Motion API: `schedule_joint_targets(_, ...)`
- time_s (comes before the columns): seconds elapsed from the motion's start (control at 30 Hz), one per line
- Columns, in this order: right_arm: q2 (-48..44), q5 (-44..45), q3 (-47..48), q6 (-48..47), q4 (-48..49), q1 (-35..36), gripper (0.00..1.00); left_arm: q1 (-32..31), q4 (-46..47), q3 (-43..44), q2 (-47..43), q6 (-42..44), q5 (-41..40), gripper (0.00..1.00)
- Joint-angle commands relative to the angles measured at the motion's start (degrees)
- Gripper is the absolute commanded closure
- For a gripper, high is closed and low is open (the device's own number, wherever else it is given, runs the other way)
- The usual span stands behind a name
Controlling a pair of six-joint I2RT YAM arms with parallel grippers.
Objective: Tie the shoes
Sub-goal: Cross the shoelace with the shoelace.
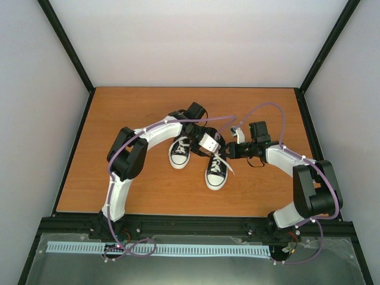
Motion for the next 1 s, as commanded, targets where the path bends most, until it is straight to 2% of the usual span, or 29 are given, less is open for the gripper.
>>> schedule_joint_targets(0.0, -0.61, -1.48, -0.13, -0.83, 0.28, 0.27, 0.97, -0.79, 4.05, -0.71, 0.55, 0.19, 1.18, 0.17)
schedule_joint_targets(0.1, -0.74, -1.4, -0.17, -0.84, 0.28, 0.23, 0.97, -1.0, 6.66, -0.43, 0.86, -4.15, 2.07, 0.22)
schedule_joint_targets(0.3, -1.34, -1.22, -0.52, -1.08, 0.11, 0.25, 0.97, -1.11, 1.52, 0.74, 0.87, -4.98, 4.88, 0.32)
schedule_joint_targets(0.6, -2.12, -2.18, -0.61, -1.68, -0.15, 0.25, 0.97, -1.37, 3.39, 0.92, 0.67, -11.23, 5.53, 0.58)
schedule_joint_targets(0.8, -2.15, -2.23, -0.72, -1.74, -0.16, 0.23, 0.97, -1.55, 3.25, 1.18, 0.6, -12.18, 5.67, 0.6)
schedule_joint_targets(0.97, -2.23, -2.45, -0.74, -1.82, -0.07, 0.27, 0.97, -1.64, 4.62, 1.24, 0.7, -16.12, 5.92, 0.77)
